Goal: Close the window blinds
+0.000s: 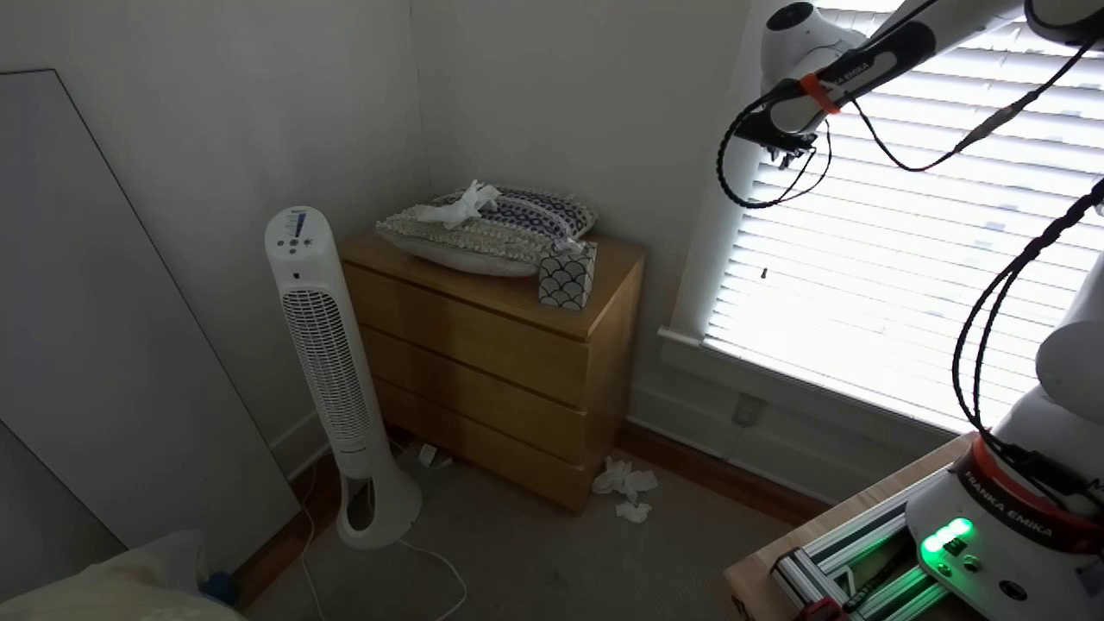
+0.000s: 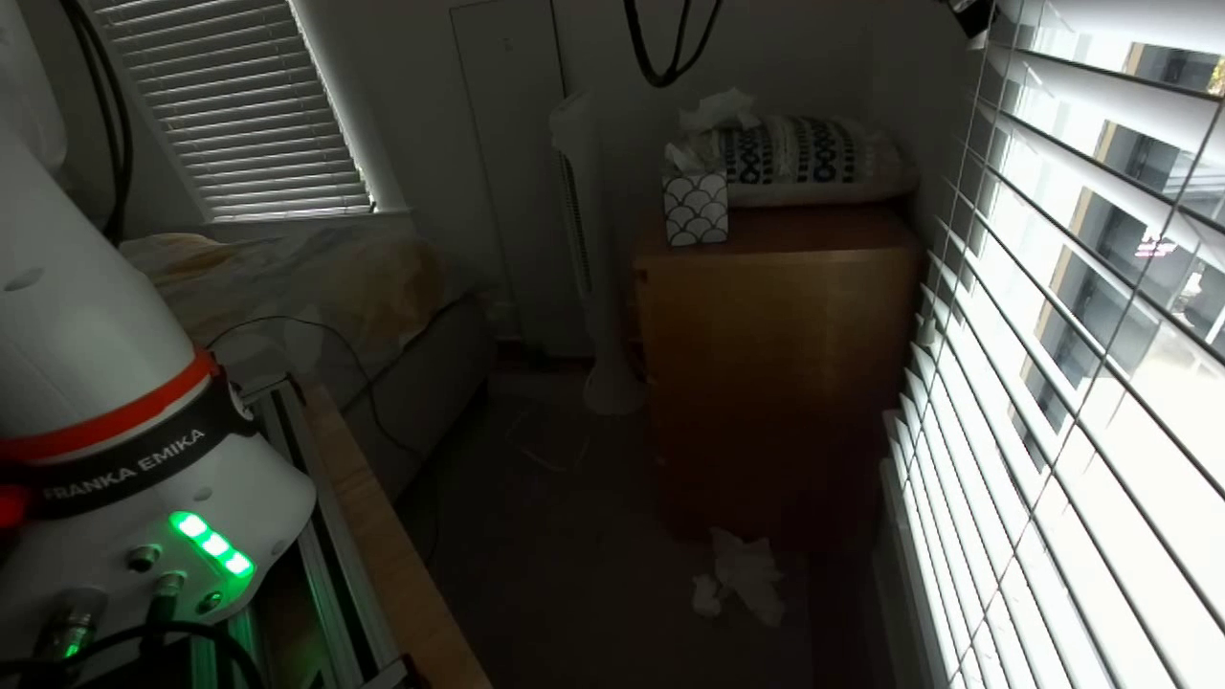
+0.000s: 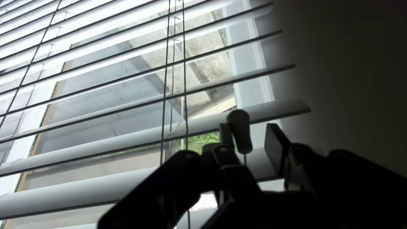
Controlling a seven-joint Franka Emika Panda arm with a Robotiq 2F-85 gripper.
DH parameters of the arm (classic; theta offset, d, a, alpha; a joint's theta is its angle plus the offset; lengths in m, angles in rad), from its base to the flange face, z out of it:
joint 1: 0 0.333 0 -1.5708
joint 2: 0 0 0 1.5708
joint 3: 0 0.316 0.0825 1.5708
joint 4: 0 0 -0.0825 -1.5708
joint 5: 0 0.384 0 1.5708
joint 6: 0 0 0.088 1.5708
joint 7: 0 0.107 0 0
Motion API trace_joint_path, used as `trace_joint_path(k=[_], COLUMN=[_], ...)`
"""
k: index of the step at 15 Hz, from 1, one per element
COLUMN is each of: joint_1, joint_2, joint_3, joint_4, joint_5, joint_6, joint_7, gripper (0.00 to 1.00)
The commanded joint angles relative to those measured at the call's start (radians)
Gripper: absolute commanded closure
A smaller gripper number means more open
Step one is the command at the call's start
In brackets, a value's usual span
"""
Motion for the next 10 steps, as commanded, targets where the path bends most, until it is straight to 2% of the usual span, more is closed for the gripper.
trace_joint_path(k=[1, 2, 4, 10], joint_1=[0.0, 0.001, 0.002, 0.015], joint_2=[0.014, 0.014, 0.013, -0.017], joint_3=[-0.003, -0.004, -0.004, 0.03], joint_4=[0.003, 0.002, 0.0, -0.047], joint_5=[-0.016, -0.02, -0.019, 0.033], joint_6=[0.021, 0.021, 0.017, -0.004], joint_7=[0.004, 0.006, 0.007, -0.03], gripper=[0.97, 1.0, 0.96, 0.96])
